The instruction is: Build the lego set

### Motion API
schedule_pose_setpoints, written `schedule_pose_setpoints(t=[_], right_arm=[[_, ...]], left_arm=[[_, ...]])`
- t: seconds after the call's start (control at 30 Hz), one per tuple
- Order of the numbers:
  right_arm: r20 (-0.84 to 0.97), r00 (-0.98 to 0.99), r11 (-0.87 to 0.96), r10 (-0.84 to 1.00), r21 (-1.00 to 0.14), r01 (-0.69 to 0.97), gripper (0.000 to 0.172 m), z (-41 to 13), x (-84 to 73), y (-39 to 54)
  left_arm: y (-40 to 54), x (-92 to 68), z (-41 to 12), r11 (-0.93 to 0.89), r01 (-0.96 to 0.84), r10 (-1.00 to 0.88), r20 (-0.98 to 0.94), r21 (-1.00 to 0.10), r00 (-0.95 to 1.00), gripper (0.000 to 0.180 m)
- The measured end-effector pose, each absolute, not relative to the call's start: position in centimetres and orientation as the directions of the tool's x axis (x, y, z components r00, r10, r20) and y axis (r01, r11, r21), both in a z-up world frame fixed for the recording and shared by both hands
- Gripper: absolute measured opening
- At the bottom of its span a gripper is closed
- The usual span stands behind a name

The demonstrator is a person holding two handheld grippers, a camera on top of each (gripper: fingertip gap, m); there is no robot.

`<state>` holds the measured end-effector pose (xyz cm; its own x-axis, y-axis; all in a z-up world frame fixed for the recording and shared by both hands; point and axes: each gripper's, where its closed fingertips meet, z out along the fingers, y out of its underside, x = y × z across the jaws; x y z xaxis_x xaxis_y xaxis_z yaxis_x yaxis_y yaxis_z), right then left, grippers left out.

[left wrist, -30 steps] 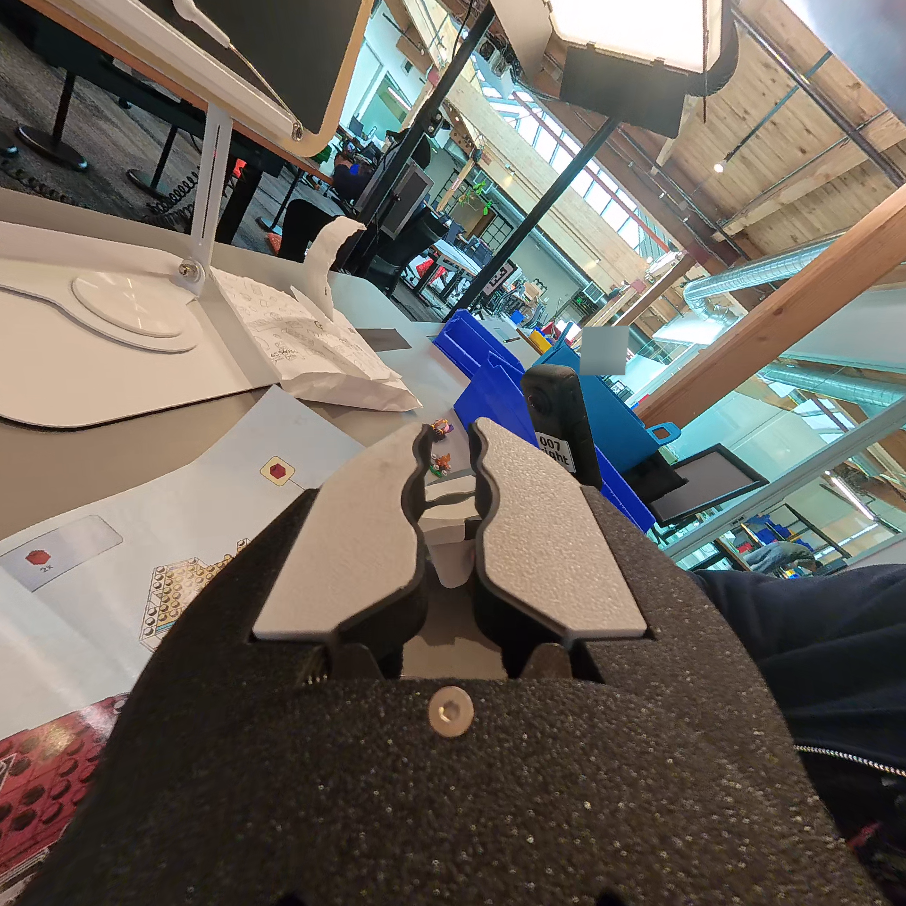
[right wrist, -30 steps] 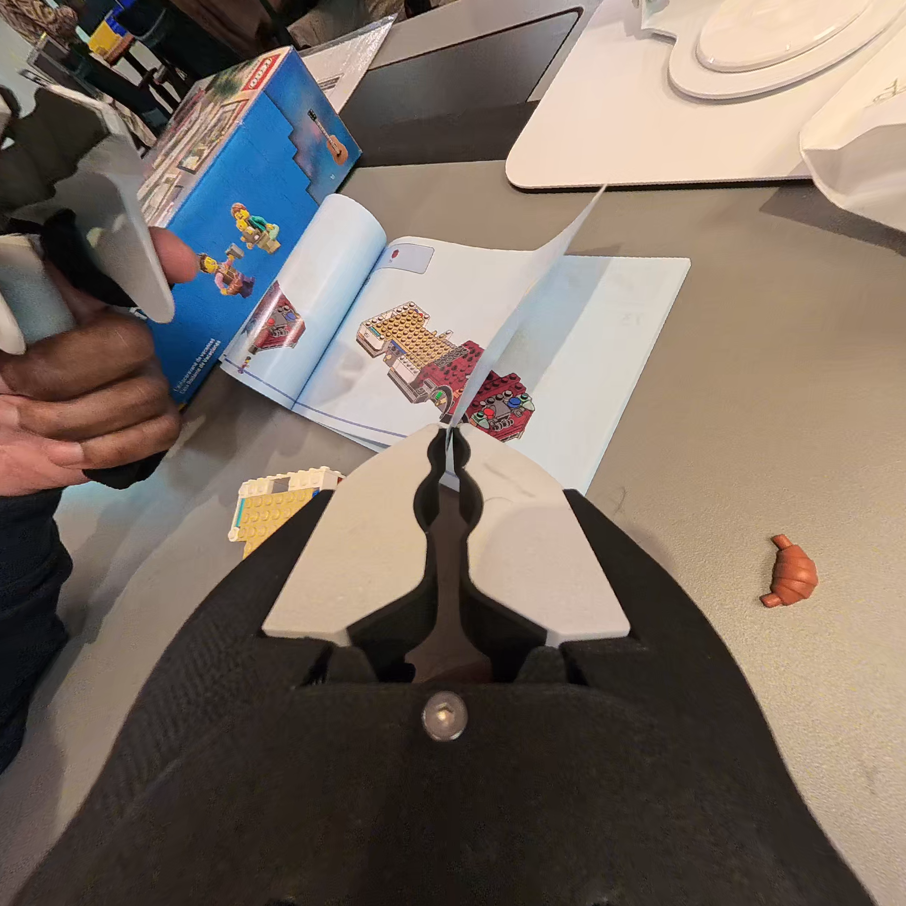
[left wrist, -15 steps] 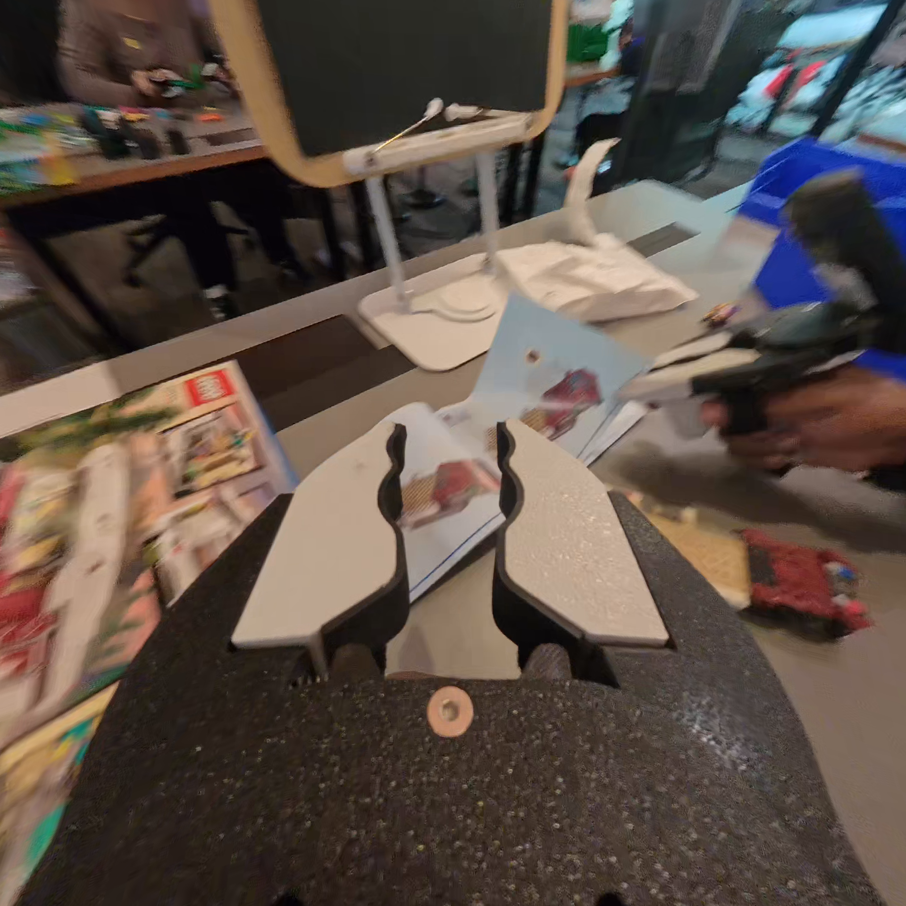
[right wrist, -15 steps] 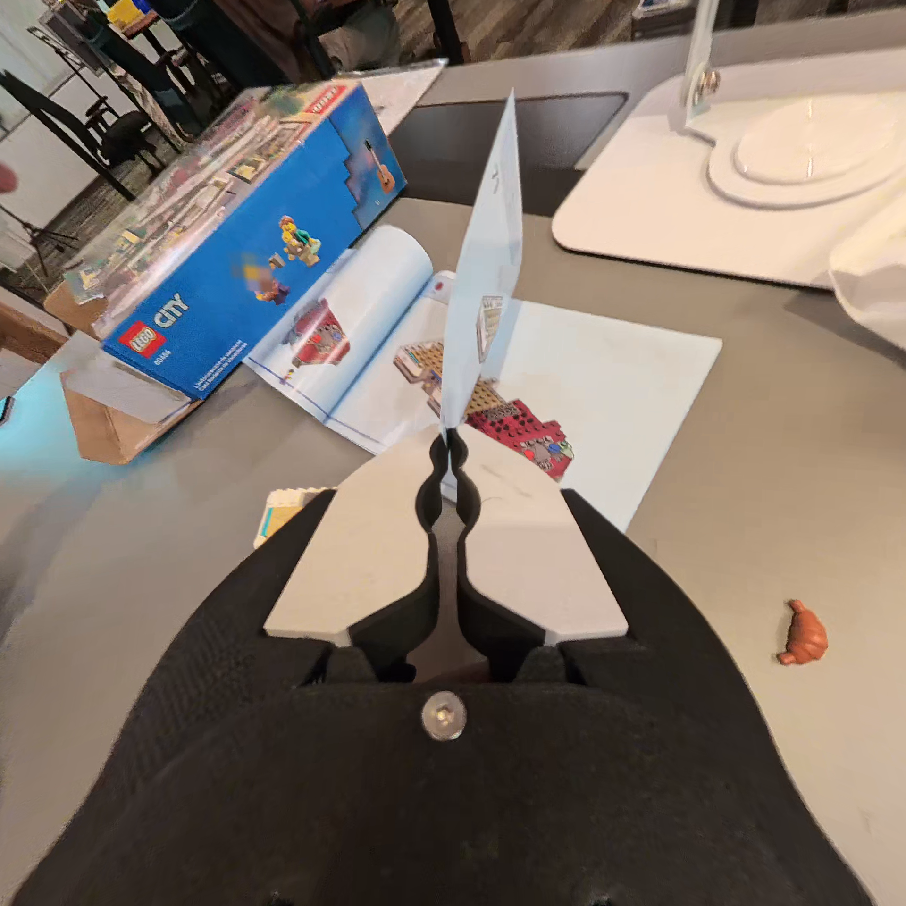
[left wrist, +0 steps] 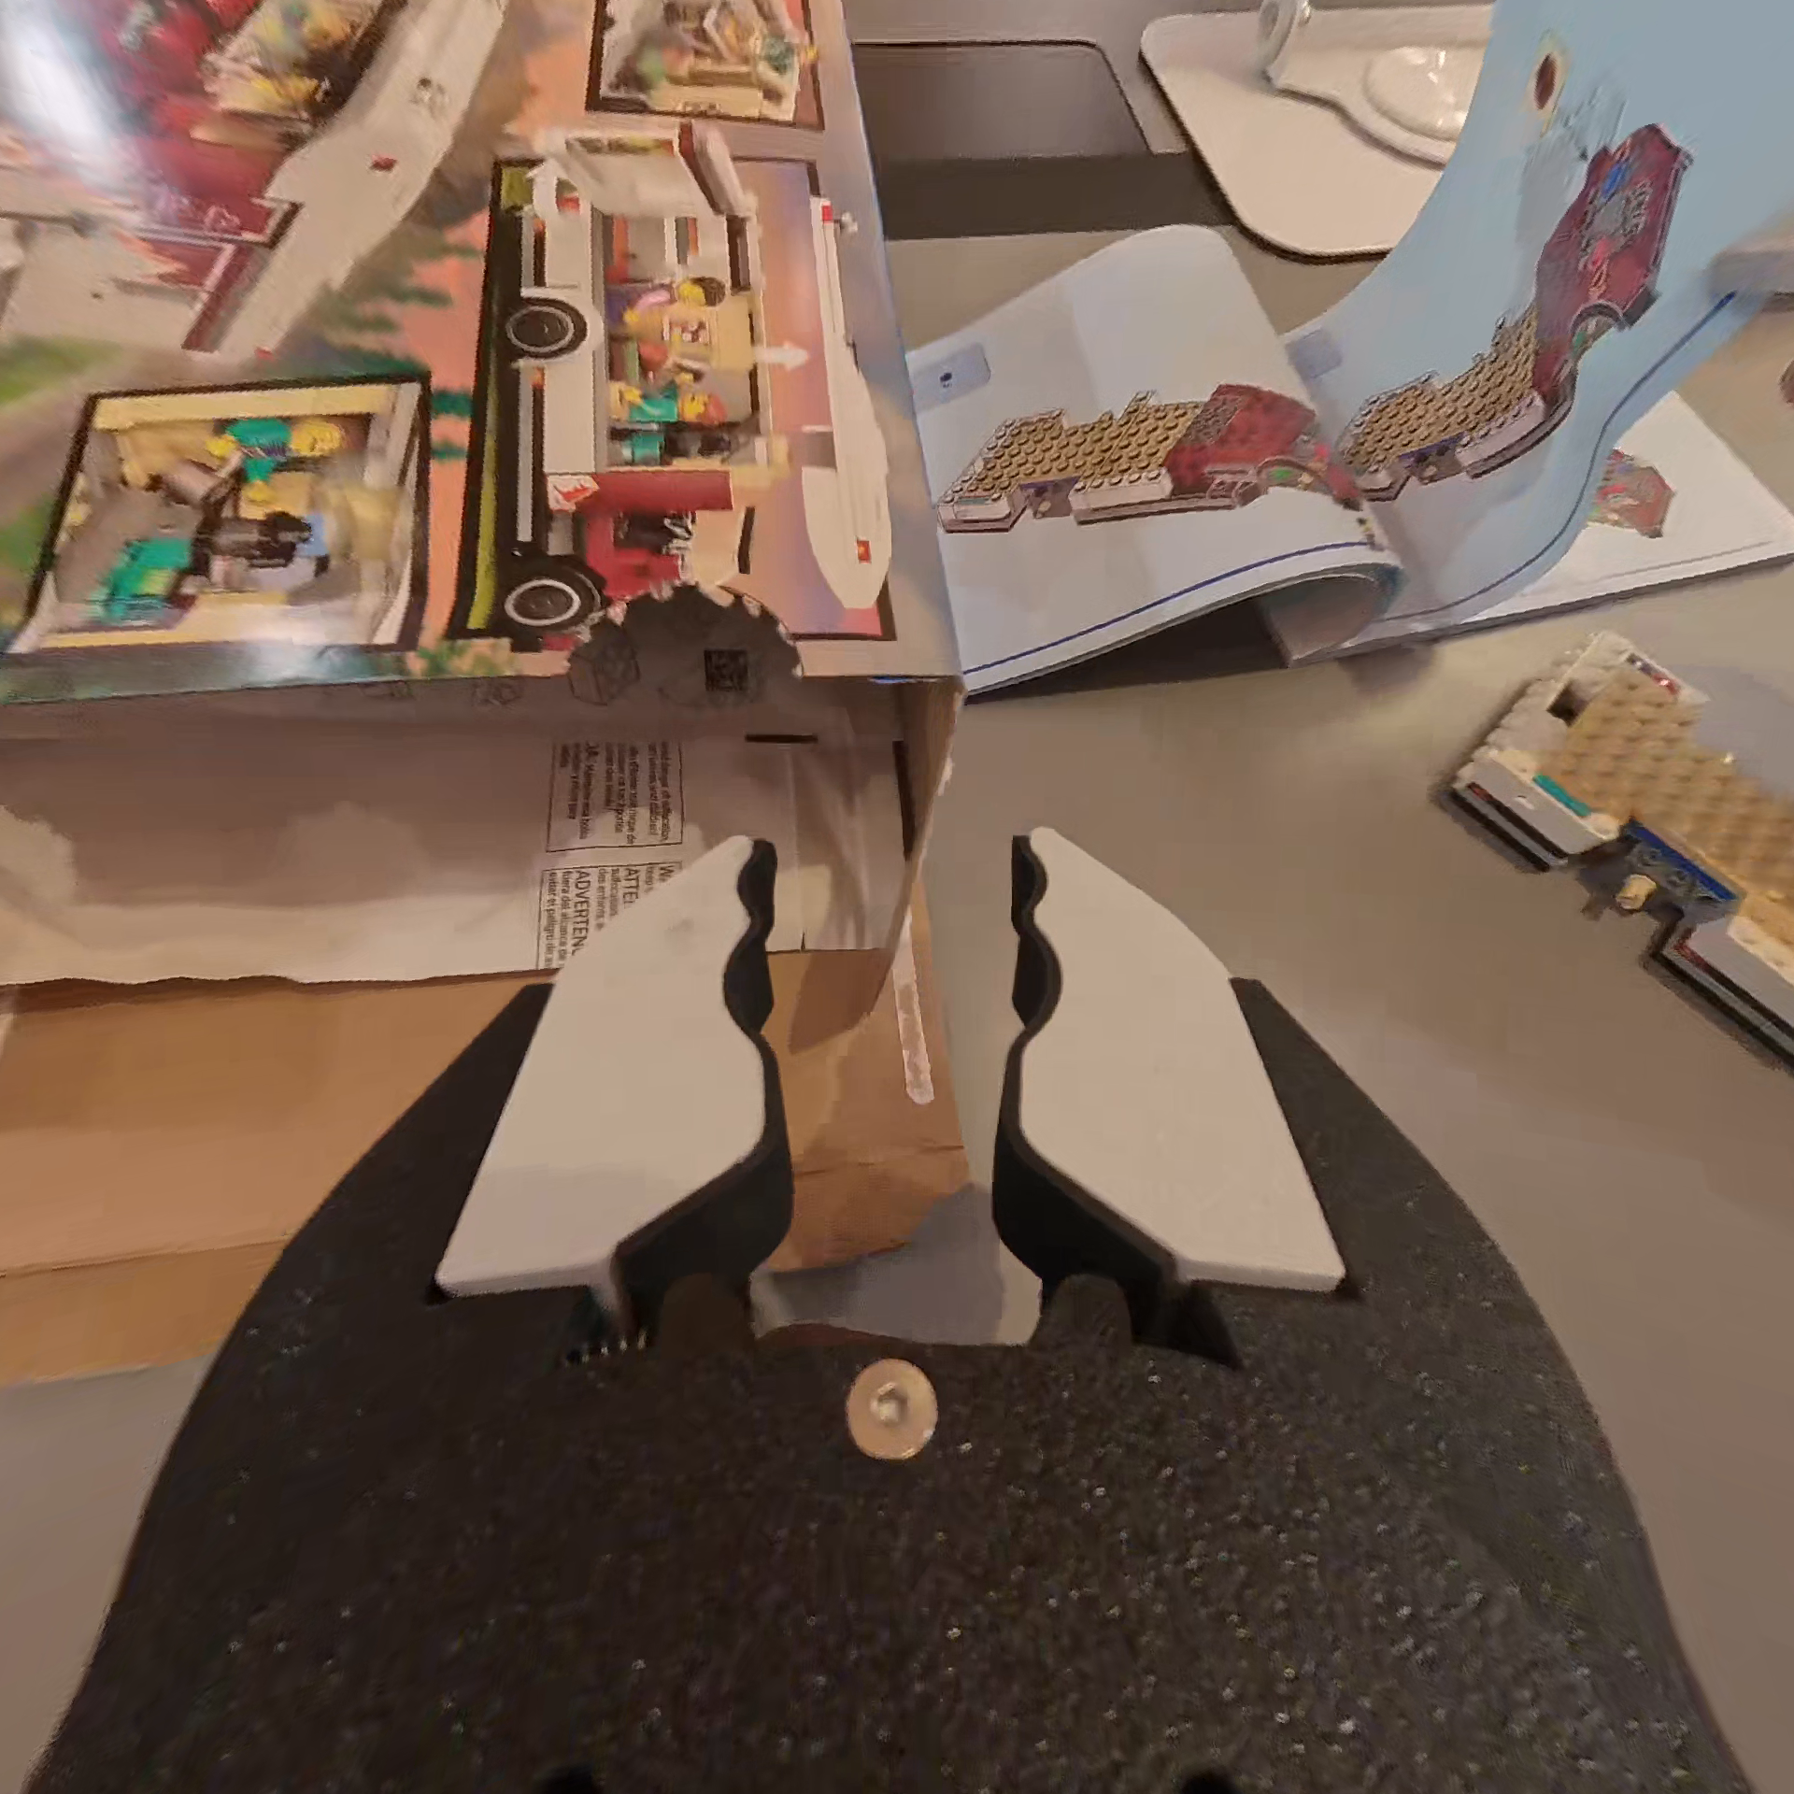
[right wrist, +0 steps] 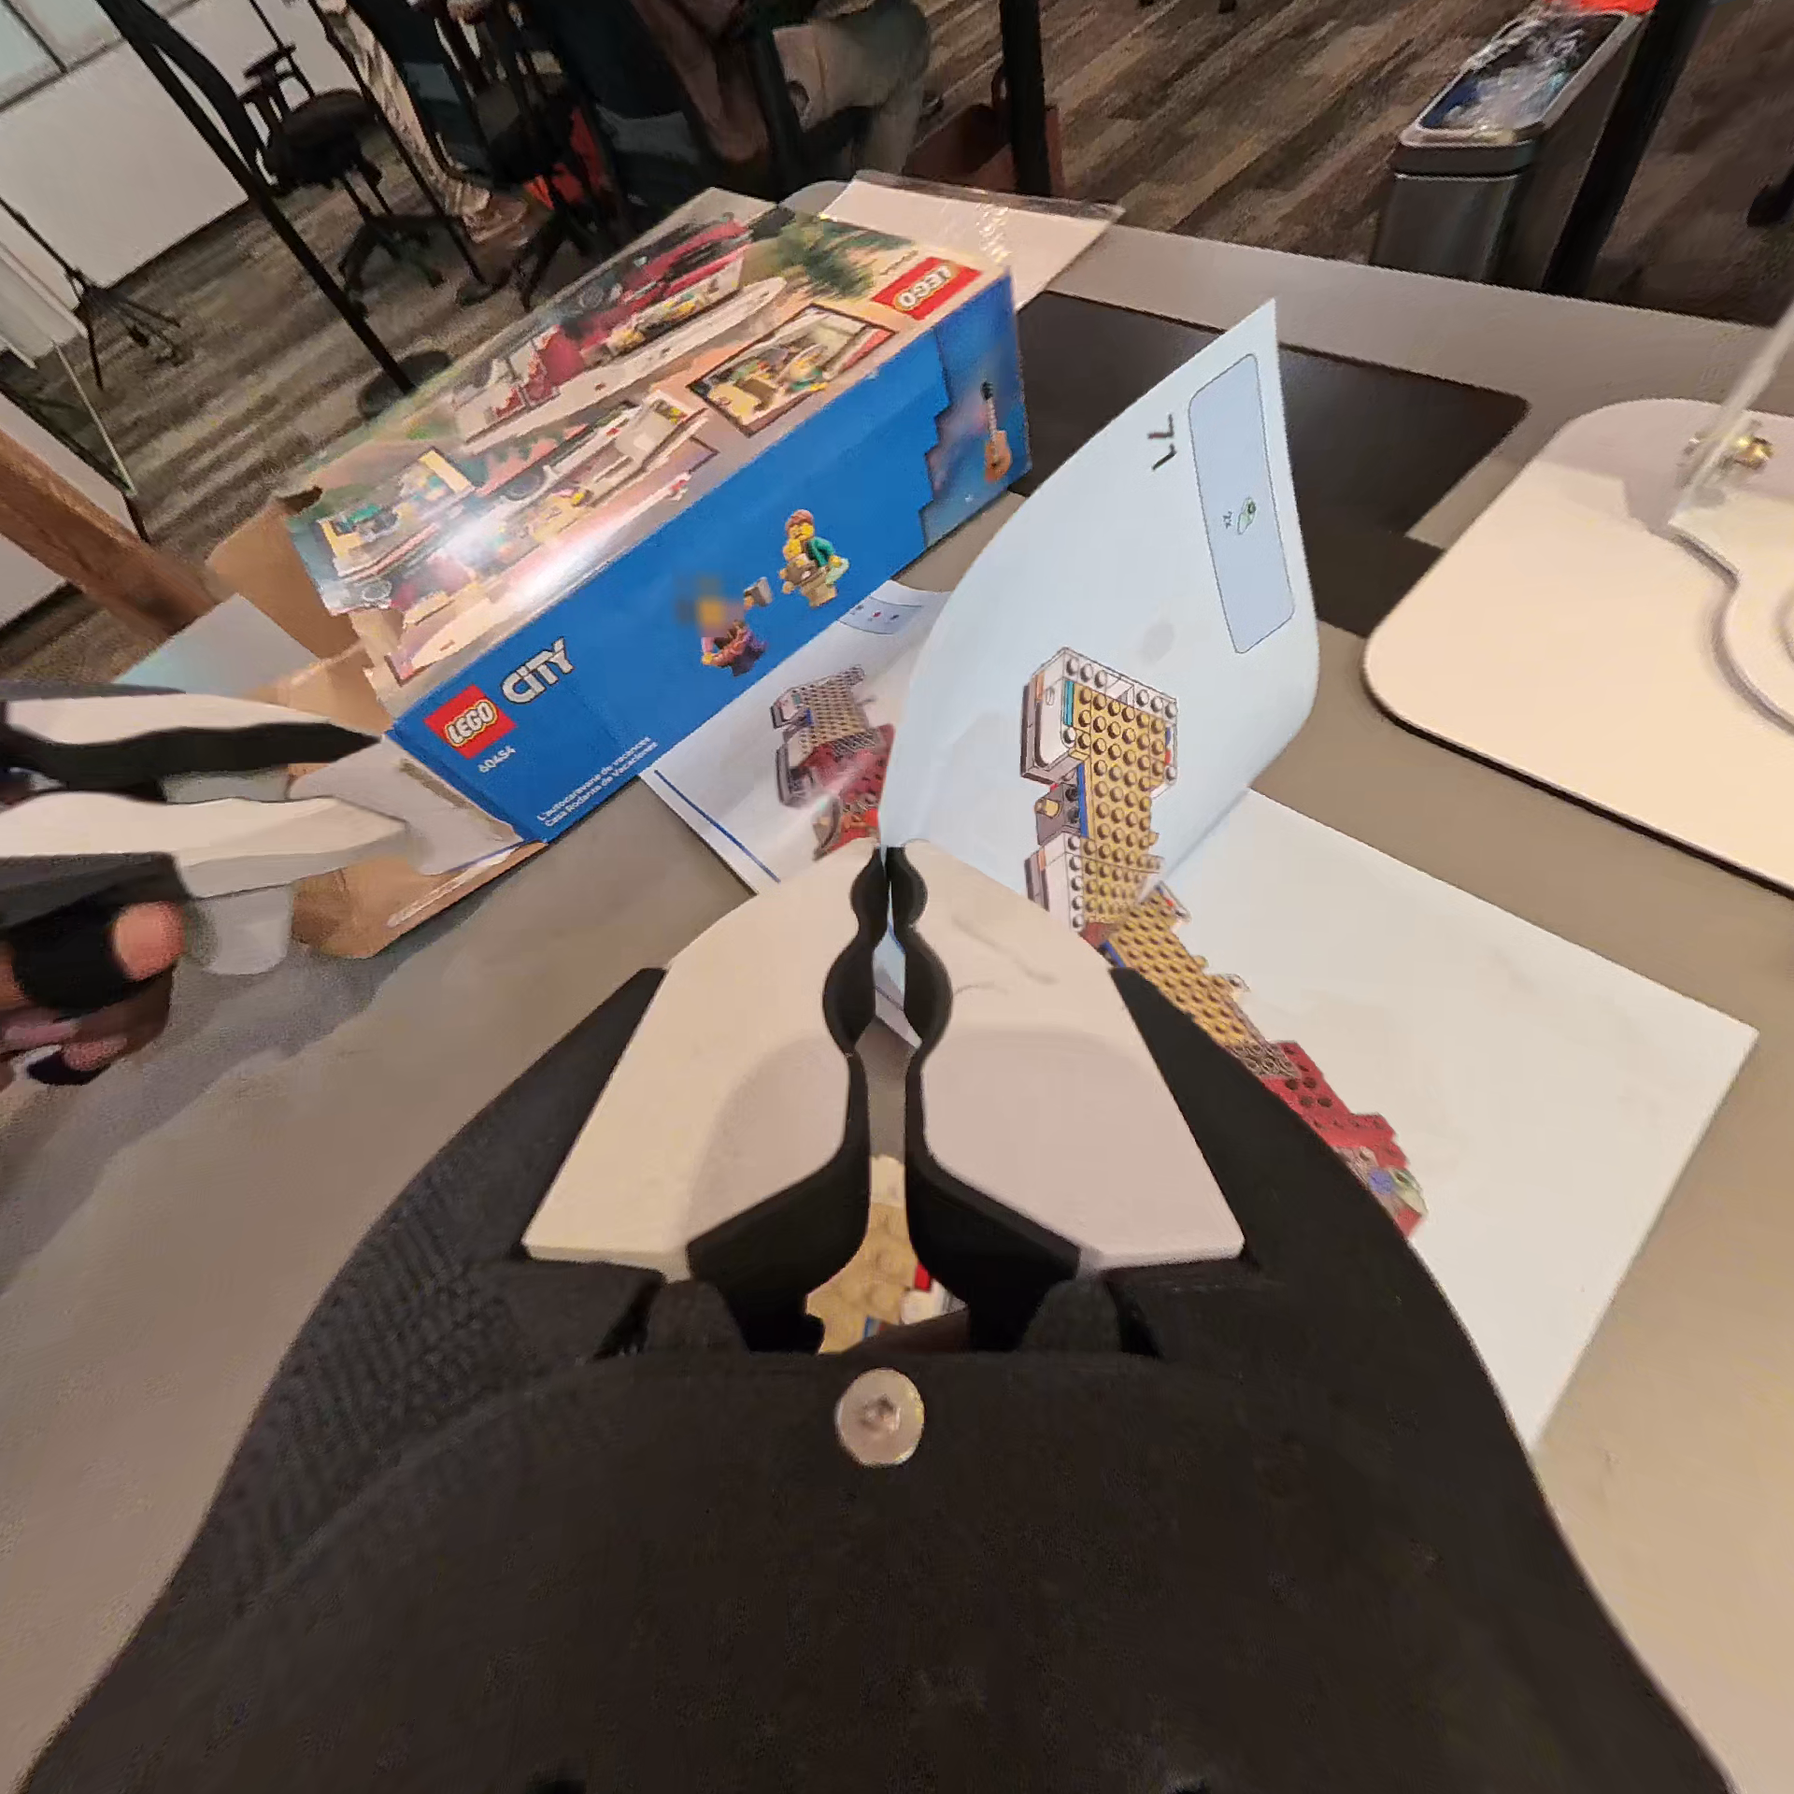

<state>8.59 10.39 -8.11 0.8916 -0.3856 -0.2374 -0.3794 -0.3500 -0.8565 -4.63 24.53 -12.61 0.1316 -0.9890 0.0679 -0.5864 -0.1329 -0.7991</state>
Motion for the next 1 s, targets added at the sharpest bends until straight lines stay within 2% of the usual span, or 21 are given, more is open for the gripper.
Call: schedule_pose_setpoints(t=[0.1,0.2,0.3,0.47,0.6,0.8,1.0], right_arm=[[-0.162,0.915,-0.416,-0.37,-0.851,-0.32,0.0,-8.4,7.7,12.1],[-0.079,0.937,-0.489,-0.342,-0.836,-0.249,0.0,-8.7,6.6,13.9],[-0.003,0.951,-0.55,-0.309,-0.815,-0.182,0.0,-9.0,5.6,15.5],[0.09,0.962,-0.641,-0.258,-0.761,-0.101,0.0,-10.0,4.3,18.0],[0.15,0.964,-0.709,-0.22,-0.703,-0.053,0.0,-11.2,3.2,20.7],[0.187,0.969,-0.797,-0.159,-0.603,-0.014,0.009,-15.1,2.0,23.3],[0.088,0.985,-0.759,-0.147,-0.649,-0.055,0.025,-15.5,0.9,23.5]], left_arm=[[24.9,-3.6,-13.3,-0.117,-0.587,-0.991,0.051,-0.801,0.127,0.026],[23.9,-2.4,-13.4,-0.082,-0.577,-0.997,0.071,-0.813,0.042,0.002],[24.3,-1.9,-12.5,-0.084,-0.533,-0.996,0.067,-0.842,0.052,0.002],[26.5,-3.2,-7.4,-0.197,-0.318,-0.978,0.164,-0.928,0.125,0.001],[28.0,-4.8,-4.8,-0.263,-0.224,-0.961,0.234,-0.938,0.147,0.001],[27.4,-4.8,-5.5,-0.255,-0.256,-0.965,0.227,-0.933,0.131,0.001],[25.8,-4.4,-8.4,-0.191,-0.335,-0.98,0.158,-0.923,0.124,0.001]])
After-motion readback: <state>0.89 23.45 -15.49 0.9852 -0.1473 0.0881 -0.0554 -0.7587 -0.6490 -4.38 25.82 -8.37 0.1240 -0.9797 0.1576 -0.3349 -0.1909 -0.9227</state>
